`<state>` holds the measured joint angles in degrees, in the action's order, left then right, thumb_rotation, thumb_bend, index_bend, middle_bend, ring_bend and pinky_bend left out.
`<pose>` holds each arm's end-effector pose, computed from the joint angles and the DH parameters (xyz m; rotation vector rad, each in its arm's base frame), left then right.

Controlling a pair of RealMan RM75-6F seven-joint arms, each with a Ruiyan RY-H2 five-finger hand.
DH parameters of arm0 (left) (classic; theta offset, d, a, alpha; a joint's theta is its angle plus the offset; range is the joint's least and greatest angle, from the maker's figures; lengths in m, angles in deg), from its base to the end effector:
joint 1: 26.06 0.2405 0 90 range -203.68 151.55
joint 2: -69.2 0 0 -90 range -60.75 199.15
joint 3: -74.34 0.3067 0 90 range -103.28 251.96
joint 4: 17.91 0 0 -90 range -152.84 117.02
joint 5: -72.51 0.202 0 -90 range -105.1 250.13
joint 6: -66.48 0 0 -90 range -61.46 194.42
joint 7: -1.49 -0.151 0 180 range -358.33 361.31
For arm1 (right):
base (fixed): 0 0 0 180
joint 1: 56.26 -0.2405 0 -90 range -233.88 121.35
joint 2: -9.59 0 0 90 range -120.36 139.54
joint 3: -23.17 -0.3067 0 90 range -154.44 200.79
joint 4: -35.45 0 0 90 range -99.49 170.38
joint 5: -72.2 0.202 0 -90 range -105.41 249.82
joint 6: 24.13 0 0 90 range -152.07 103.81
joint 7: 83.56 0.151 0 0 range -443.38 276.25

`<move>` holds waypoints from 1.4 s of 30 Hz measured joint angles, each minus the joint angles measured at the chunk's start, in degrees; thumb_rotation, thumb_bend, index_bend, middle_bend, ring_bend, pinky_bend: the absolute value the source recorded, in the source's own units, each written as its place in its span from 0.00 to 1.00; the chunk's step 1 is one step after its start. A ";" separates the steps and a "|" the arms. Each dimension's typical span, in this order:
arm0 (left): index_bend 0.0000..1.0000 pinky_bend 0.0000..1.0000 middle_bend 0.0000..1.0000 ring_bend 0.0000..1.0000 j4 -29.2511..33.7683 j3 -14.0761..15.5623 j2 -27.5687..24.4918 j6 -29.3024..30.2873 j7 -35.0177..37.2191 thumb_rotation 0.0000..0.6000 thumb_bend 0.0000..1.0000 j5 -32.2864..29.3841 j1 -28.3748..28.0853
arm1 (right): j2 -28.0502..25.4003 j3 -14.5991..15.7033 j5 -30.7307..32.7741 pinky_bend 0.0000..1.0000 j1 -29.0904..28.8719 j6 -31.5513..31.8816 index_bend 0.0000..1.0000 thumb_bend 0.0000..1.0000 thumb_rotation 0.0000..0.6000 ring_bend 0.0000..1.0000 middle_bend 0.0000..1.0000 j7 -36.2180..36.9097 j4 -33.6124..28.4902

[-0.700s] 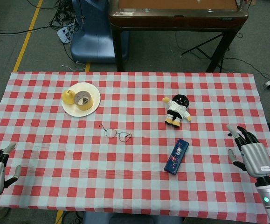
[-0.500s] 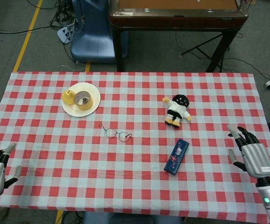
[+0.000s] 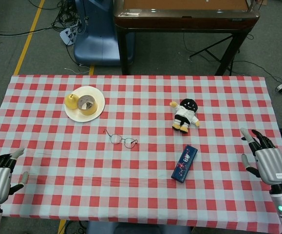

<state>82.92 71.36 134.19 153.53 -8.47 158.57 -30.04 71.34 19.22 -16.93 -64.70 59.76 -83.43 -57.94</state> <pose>-0.3240 0.1840 0.1767 -1.3731 -0.8810 -0.9103 -0.3307 -0.2156 0.1983 1.4751 -0.8237 0.9671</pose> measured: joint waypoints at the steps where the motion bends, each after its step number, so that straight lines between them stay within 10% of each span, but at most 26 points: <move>1: 0.14 0.15 0.24 0.21 -0.03 -0.16 -0.07 -0.20 0.16 1.00 0.43 0.58 -0.47 | -0.11 -0.12 0.11 0.19 -0.02 0.04 0.00 0.45 1.00 0.10 0.29 -0.16 -0.16; 22: 0.08 0.93 0.99 0.95 3.07 -2.53 4.08 -16.53 6.76 1.00 0.43 13.92 -18.56 | -2.69 -1.42 2.47 0.19 0.43 0.62 0.00 0.45 1.00 0.10 0.29 -3.88 -4.63; 42: 0.00 1.00 1.00 1.00 2.25 -7.66 19.42 -33.94 -10.44 1.00 0.43 -0.38 -34.03 | -2.43 -1.46 3.40 0.19 -0.16 -1.20 0.00 0.45 1.00 0.10 0.29 -3.59 -3.93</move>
<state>85.16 63.70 153.61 119.59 -18.91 158.18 -64.06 68.91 17.76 -13.53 -64.86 58.56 -87.01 -61.87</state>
